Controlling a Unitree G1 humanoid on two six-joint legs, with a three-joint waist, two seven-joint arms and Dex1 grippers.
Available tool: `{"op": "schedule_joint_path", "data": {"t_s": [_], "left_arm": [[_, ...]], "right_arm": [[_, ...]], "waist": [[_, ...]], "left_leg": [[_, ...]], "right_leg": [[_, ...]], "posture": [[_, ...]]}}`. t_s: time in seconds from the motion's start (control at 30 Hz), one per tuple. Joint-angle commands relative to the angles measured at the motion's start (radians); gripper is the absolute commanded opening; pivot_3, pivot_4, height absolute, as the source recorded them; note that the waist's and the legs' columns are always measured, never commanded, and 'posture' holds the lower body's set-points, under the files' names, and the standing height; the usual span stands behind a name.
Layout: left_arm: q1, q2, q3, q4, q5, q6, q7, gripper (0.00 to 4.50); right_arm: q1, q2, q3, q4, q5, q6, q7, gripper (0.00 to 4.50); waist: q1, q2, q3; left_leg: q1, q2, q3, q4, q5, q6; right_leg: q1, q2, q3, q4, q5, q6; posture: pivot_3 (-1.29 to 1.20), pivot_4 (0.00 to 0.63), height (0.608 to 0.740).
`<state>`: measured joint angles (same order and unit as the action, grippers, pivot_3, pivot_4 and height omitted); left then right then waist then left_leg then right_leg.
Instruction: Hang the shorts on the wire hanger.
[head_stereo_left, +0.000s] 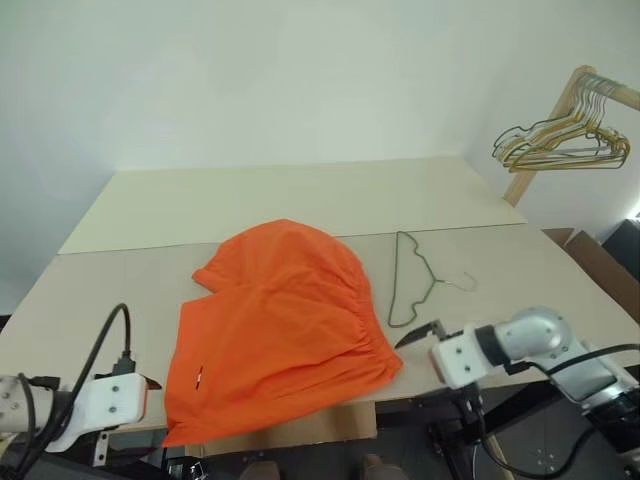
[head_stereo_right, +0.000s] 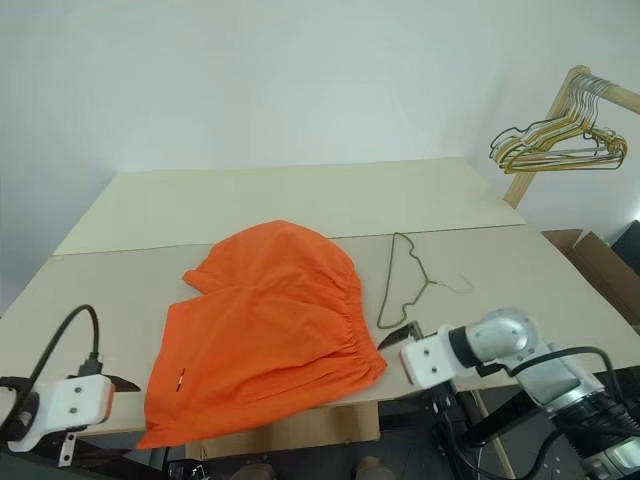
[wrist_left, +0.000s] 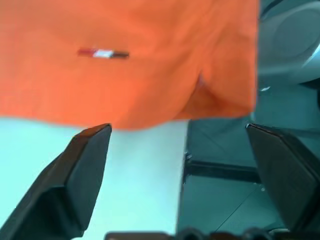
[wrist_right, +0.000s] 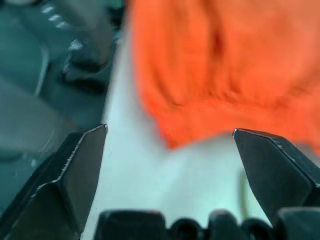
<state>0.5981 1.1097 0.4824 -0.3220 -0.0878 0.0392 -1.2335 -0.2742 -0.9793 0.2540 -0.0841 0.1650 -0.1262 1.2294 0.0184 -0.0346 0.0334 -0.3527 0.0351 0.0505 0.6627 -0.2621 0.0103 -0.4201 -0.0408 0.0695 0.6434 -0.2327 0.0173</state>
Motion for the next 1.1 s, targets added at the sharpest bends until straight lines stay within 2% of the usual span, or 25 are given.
{"op": "schedule_joint_path", "data": {"t_s": [0.03,0.13,0.2,0.33,0.4,0.5,0.6,0.73,0.87,0.93,1.1], "left_arm": [[-0.009,0.005,0.097,0.052,0.010,-0.022,-0.014,4.47],[-0.053,0.026,0.143,0.082,0.031,-0.034,0.000,4.47],[-0.160,0.014,0.112,0.086,0.006,-0.017,0.059,4.47],[-0.336,-0.028,0.019,0.040,-0.070,0.037,0.107,4.47],[-0.398,-0.045,-0.032,-0.009,-0.113,0.065,0.108,4.47],[-0.461,-0.067,-0.099,-0.069,-0.148,0.108,0.119,4.47],[-0.495,-0.080,-0.144,-0.100,-0.156,0.126,0.126,4.47],[-0.536,-0.106,-0.179,-0.127,-0.202,0.138,0.128,4.47],[-0.581,-0.156,-0.176,-0.173,-0.356,0.177,0.106,4.47],[-0.582,-0.162,-0.175,-0.182,-0.389,0.182,0.094,4.47],[-0.569,-0.151,-0.188,-0.179,-0.368,0.167,0.093,4.47]], "right_arm": [[-0.104,0.042,-0.108,0.002,0.051,0.284,-0.127,4.48],[-0.281,0.193,-0.152,0.095,0.050,0.705,-0.358,4.48],[-0.391,0.342,-0.186,0.191,0.002,0.905,-0.577,4.48],[-0.486,0.517,-0.192,0.310,-0.093,1.046,-0.831,4.48],[-0.504,0.585,-0.190,0.355,-0.120,1.076,-0.914,4.48],[-0.526,0.677,-0.253,0.419,-0.118,1.100,-1.023,4.48],[-0.537,0.721,-0.282,0.453,-0.113,1.098,-1.073,4.48],[-0.540,0.744,-0.288,0.487,-0.100,1.107,-1.078,4.48],[-0.518,0.738,-0.243,0.492,-0.102,1.119,-1.033,4.48],[-0.508,0.728,-0.211,0.488,-0.108,1.124,-1.000,4.48],[-0.498,0.731,-0.194,0.510,-0.113,1.142,-0.989,4.48]], "waist": [[-0.003,0.000,0.000],[-0.009,-0.001,0.000],[-0.006,0.000,0.000],[0.008,0.000,-0.001],[0.010,0.000,-0.001],[0.004,-0.001,-0.002],[-0.005,-0.001,-0.002],[-0.014,-0.001,-0.002],[-0.022,-0.001,-0.002],[-0.029,-0.001,-0.002],[-0.037,-0.001,-0.002]], "left_leg": [[0.000,0.000,0.000,0.000,0.000,0.000],[0.000,0.001,0.001,0.000,0.000,0.000],[-0.001,0.001,0.001,0.000,0.000,-0.001],[-0.004,0.000,0.001,-0.002,0.000,-0.001],[-0.007,0.000,0.000,-0.003,-0.002,-0.003],[-0.018,-0.001,0.000,-0.002,-0.003,-0.005],[-0.025,-0.002,-0.001,-0.002,-0.002,-0.005],[-0.025,-0.002,-0.002,-0.002,-0.003,-0.005],[-0.020,-0.002,-0.002,-0.001,-0.002,-0.005],[-0.017,-0.002,-0.003,-0.001,-0.002,-0.005],[-0.015,-0.001,-0.005,-0.001,-0.001,-0.005]], "right_leg": [[0.000,0.000,0.000,0.000,0.000,0.000],[-0.001,0.000,0.000,0.000,0.000,-0.001],[-0.003,0.000,0.000,0.001,0.001,-0.003],[-0.006,0.000,-0.001,0.002,0.008,-0.004],[-0.007,0.000,-0.001,0.002,0.008,-0.004],[-0.017,-0.001,0.000,0.001,0.009,-0.003],[-0.022,-0.001,0.000,0.004,0.010,-0.001],[-0.021,-0.001,-0.001,0.001,0.010,-0.001],[-0.018,-0.001,-0.001,0.001,0.010,-0.001],[-0.016,0.000,0.000,0.002,0.010,-0.001],[-0.014,0.002,0.000,0.002,0.010,-0.002]], "posture": [[0.13,0.000,0.740],[0.13,0.000,0.740],[0.11,0.000,0.740],[0.10,0.000,0.740],[0.10,0.000,0.740],[0.10,0.000,0.740],[0.11,0.000,0.740],[0.11,0.000,0.740],[0.11,0.000,0.740],[0.11,0.000,0.740],[0.11,0.000,0.740]]}}
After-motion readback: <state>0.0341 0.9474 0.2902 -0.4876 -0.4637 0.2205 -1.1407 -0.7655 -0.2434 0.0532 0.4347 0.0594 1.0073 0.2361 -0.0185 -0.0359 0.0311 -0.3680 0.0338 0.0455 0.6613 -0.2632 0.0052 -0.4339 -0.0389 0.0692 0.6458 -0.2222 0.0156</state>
